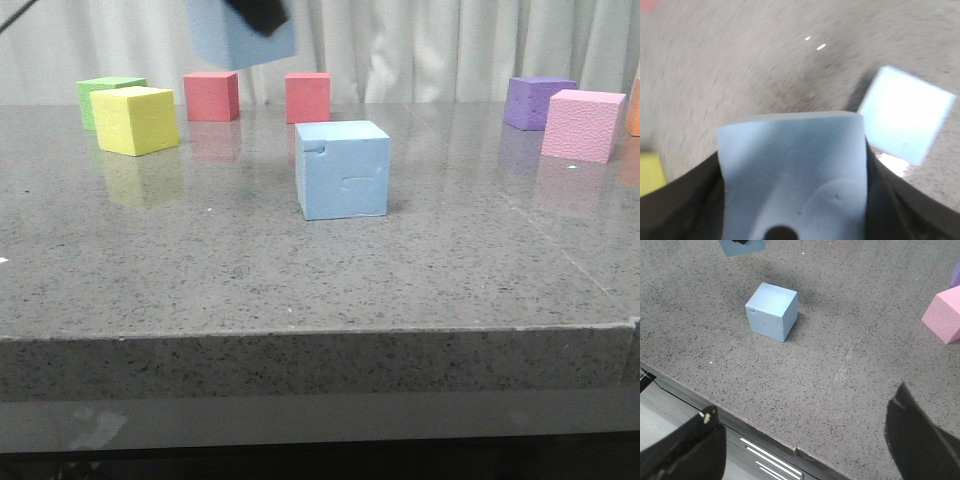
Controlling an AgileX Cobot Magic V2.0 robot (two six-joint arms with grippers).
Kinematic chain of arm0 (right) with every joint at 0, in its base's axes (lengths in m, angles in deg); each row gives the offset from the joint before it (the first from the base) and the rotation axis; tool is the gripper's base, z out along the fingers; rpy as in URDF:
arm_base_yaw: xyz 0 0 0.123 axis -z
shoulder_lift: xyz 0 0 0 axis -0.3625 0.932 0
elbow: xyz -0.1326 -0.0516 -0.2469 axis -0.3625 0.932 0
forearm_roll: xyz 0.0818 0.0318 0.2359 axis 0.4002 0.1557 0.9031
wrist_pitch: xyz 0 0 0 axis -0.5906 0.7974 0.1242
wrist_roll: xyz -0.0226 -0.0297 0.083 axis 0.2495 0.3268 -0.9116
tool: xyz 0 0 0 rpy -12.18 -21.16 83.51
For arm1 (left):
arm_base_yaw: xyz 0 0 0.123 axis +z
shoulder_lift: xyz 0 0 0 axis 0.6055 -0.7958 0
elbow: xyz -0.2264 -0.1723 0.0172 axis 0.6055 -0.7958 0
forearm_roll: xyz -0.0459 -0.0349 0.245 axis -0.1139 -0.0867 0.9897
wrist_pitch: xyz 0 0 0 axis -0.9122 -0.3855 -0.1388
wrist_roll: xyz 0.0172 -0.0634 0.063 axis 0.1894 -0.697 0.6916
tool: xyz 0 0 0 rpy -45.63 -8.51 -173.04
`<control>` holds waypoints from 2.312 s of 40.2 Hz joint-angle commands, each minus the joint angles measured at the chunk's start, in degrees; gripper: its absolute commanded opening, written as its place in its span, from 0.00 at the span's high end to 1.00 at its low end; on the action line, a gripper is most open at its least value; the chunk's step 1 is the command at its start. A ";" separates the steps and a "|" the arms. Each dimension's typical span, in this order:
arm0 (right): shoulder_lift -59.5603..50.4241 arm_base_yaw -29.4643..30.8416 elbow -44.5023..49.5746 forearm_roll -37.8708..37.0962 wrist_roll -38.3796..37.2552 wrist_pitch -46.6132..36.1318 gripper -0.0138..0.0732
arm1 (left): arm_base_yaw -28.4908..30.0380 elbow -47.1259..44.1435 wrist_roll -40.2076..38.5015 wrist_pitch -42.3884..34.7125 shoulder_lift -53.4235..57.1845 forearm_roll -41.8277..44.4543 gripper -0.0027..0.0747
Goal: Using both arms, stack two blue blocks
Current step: 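Lift the light blue cube with the left gripper over the placed cube, then lower the cube onto the placed blue cube and open the left gripper, then withdraw the left gripper upward from the stack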
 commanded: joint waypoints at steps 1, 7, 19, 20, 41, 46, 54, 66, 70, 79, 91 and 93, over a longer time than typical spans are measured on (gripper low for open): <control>0.08 0.21 -1.29 0.80 0.05 -4.08 0.10 | -3.37 2.40 7.91 0.30 3.58 -1.21 0.52; 0.08 0.21 -1.29 0.80 0.05 -4.08 0.10 | -6.93 2.40 16.18 0.03 2.86 -1.21 0.52; 0.08 0.21 -1.29 0.80 0.05 -4.08 0.10 | -8.68 2.40 19.88 -0.54 -0.52 -1.21 0.52; 0.08 0.21 -1.29 0.80 0.05 -4.08 0.10 | -8.68 2.40 19.88 -0.54 -0.52 -1.21 0.52; 0.08 0.21 -1.29 0.80 0.05 -4.08 0.10 | -8.68 2.40 19.74 0.66 -2.82 -1.21 0.33; 0.08 0.21 -1.29 0.80 0.05 -4.08 0.10 | -8.68 2.40 18.67 0.56 -3.05 -1.21 0.20; 0.08 0.21 -1.29 0.80 0.05 -4.08 0.10 | -8.68 2.73 18.52 0.17 -3.05 -0.44 0.16; 0.08 0.21 -1.29 0.80 0.05 -4.08 0.10 | -8.55 9.70 5.53 1.19 -1.48 -0.56 0.16; 0.08 0.21 -1.29 0.80 0.05 -4.08 0.10 | -8.41 11.18 -1.86 1.19 -0.36 -0.56 0.16; 0.08 0.21 -1.29 0.80 0.05 -4.08 0.10 | -8.41 12.09 -19.00 1.19 4.63 -0.56 0.16; 0.08 0.21 -1.29 0.80 0.05 -4.08 0.10 | -7.36 2.42 -24.79 -3.64 16.99 -0.39 0.16; 0.08 0.21 -1.29 0.80 0.05 -4.08 0.10 | -7.36 -1.28 -24.79 -5.41 19.81 -0.02 0.16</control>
